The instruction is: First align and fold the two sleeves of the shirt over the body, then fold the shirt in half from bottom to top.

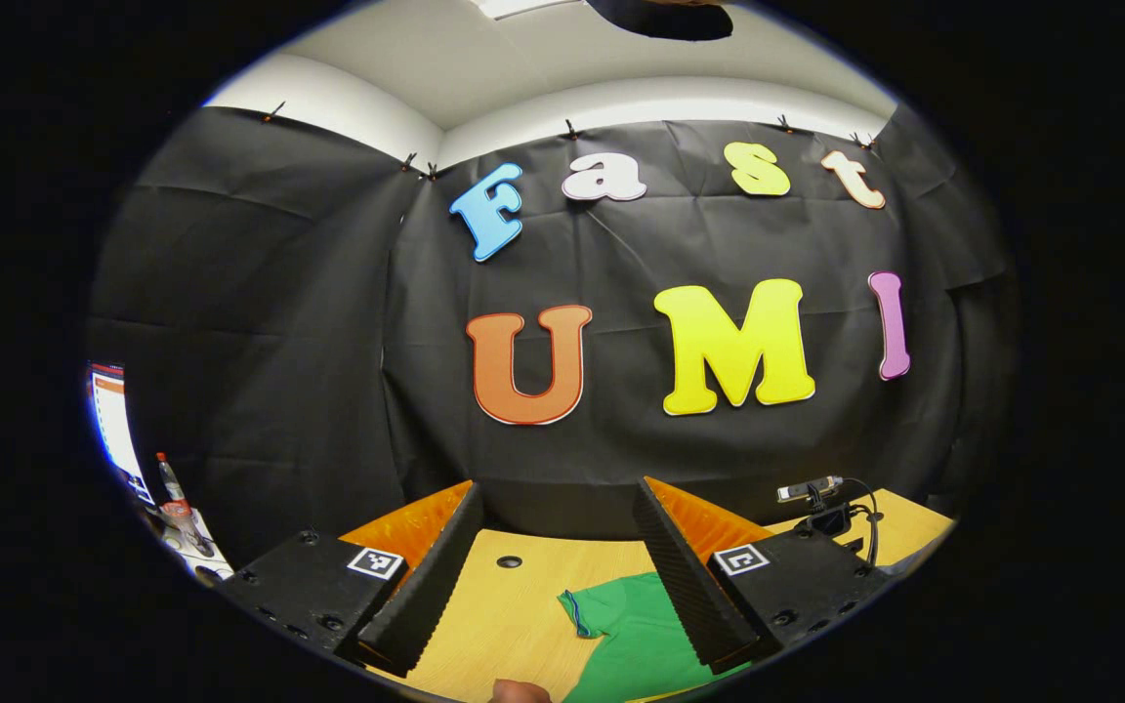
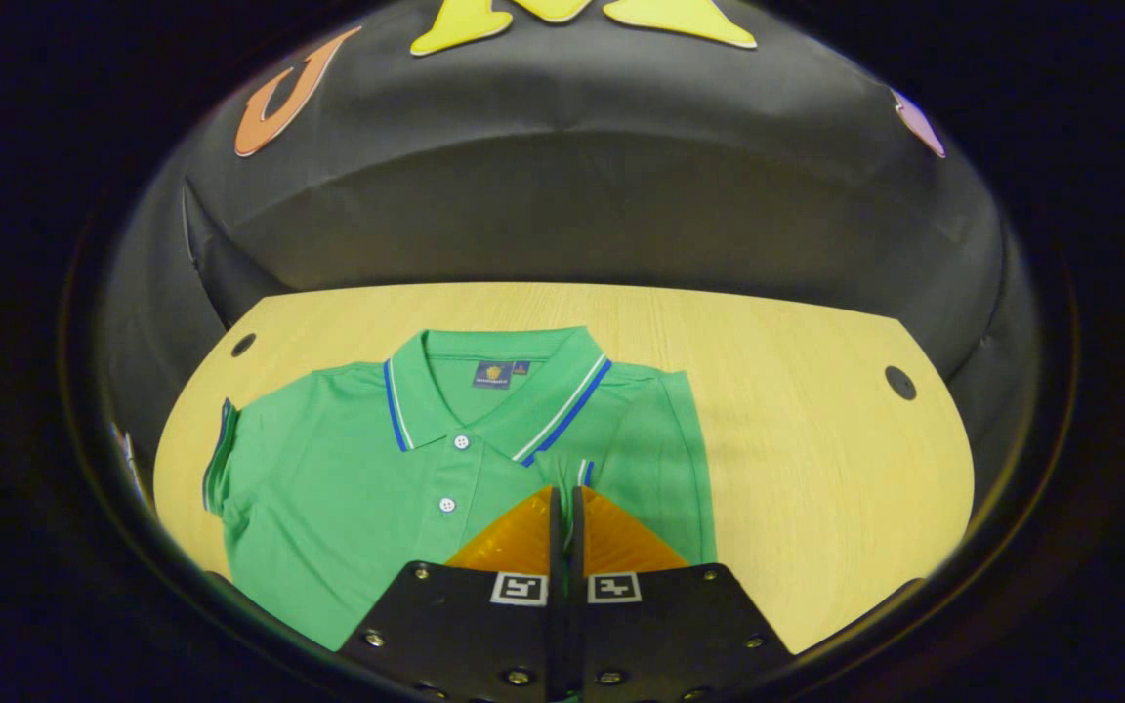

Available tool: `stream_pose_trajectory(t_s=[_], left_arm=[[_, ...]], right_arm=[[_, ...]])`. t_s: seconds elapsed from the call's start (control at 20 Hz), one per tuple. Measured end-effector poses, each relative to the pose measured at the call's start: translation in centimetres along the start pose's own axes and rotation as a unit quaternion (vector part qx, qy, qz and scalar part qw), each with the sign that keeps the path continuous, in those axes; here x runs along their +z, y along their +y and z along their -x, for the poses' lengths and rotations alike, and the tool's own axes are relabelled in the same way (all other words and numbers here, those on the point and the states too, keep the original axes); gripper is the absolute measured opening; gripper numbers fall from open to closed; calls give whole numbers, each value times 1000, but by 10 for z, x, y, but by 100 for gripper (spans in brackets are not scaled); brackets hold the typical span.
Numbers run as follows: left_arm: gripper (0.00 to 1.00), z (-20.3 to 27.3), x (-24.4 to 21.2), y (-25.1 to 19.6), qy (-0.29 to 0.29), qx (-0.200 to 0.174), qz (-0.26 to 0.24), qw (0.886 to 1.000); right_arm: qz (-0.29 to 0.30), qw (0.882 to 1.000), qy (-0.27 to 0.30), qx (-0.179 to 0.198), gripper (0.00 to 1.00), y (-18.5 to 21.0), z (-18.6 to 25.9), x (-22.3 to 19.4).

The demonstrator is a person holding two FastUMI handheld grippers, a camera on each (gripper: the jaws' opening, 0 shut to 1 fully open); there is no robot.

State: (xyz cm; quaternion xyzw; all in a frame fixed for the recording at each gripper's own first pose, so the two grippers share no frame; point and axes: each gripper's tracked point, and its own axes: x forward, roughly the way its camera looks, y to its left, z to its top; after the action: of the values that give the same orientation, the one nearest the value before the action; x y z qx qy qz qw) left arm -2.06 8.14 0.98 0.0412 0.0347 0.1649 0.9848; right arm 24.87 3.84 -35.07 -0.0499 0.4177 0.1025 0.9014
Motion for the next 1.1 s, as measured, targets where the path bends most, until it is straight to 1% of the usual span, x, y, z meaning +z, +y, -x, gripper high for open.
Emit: stream_pose_trajectory(t_s=[0.4, 0.45, 0.5, 0.55, 0.6, 0.7, 0.75, 0.9, 0.95, 1.0, 1.1], left_arm=[[99, 1, -11, 5, 10, 10, 6, 1000], [99, 1, -10, 8, 8, 12, 8, 1000], [99, 1, -10, 9, 8, 13, 9, 1000], [99, 2, -12, 9, 10, 14, 9, 1000], [99, 3, -13, 9, 11, 14, 9, 1000], [99, 2, -15, 9, 13, 13, 10, 1000], [99, 2, -15, 8, 13, 13, 9, 1000], [99, 0, -23, 5, 20, 6, 10, 1000], [96, -2, -27, 5, 23, 3, 12, 1000], [99, -5, -32, 3, 26, 1, 15, 1000], [99, -13, -46, -1, 37, -11, 25, 999]], right_arm=[[4, 1000, -6, -3, 2, 2, 0, 1], [5, 1000, -5, 6, 2, 6, 1, -1], [7, 1000, -12, 14, 6, 10, 2, 1], [9, 1000, -15, 22, 7, 12, 1, 1], [12, 999, -19, 30, 35, 15, 6, 2], [22, 999, -28, 18, 92, 12, 7, 2], [24, 999, -32, 19, 95, 14, 8, 2], [37, 998, -43, 20, 95, 16, 13, 5], [43, 998, -49, 19, 95, 15, 18, 8], [47, 997, -59, 20, 96, 15, 23, 13], [56, 995, -80, 19, 96, 12, 37, 23]])
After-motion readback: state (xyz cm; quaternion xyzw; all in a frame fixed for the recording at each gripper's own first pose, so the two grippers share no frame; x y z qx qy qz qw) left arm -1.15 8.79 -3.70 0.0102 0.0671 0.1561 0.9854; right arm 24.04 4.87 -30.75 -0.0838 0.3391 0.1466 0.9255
